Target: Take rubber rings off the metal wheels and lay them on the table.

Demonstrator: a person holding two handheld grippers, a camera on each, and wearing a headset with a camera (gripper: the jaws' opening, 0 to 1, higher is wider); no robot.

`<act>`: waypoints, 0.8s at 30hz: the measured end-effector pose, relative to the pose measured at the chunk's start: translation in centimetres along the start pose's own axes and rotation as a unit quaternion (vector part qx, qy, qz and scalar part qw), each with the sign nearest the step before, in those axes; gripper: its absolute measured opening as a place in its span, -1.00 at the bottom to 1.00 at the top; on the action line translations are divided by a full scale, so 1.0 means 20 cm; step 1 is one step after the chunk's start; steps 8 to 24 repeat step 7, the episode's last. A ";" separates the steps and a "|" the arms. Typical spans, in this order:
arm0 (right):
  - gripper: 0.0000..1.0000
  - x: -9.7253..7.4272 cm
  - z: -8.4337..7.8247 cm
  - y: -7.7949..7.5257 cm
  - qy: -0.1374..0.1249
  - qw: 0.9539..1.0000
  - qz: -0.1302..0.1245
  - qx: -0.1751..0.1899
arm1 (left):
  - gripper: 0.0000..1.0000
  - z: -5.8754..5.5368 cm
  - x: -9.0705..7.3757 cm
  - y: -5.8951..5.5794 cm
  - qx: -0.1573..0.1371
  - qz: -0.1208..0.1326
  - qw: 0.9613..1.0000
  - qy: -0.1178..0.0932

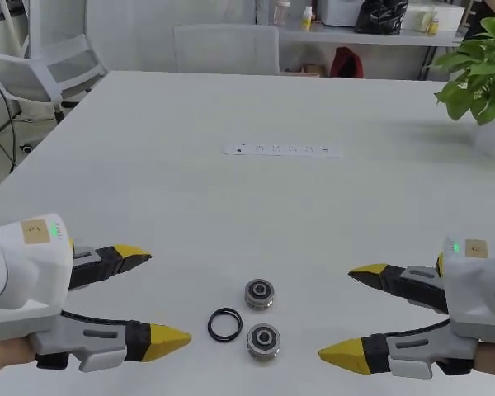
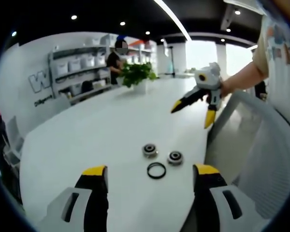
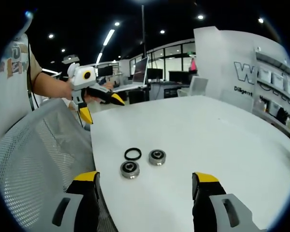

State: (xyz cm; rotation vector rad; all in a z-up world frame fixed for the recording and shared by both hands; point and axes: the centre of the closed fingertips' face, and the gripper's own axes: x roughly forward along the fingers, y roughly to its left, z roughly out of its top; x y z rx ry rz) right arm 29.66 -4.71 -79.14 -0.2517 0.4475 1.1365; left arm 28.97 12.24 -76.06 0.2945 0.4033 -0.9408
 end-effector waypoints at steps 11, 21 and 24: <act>0.61 0.01 -0.01 -0.01 0.002 1.000 0.000 -0.003 | 0.48 -0.02 -0.01 0.01 0.000 0.004 1.000 0.002; 0.61 0.01 -0.01 -0.01 0.002 1.000 0.000 -0.003 | 0.48 -0.02 -0.01 0.01 0.000 0.004 1.000 0.002; 0.61 0.01 -0.01 -0.01 0.002 1.000 0.000 -0.003 | 0.48 -0.02 -0.01 0.01 0.000 0.004 1.000 0.002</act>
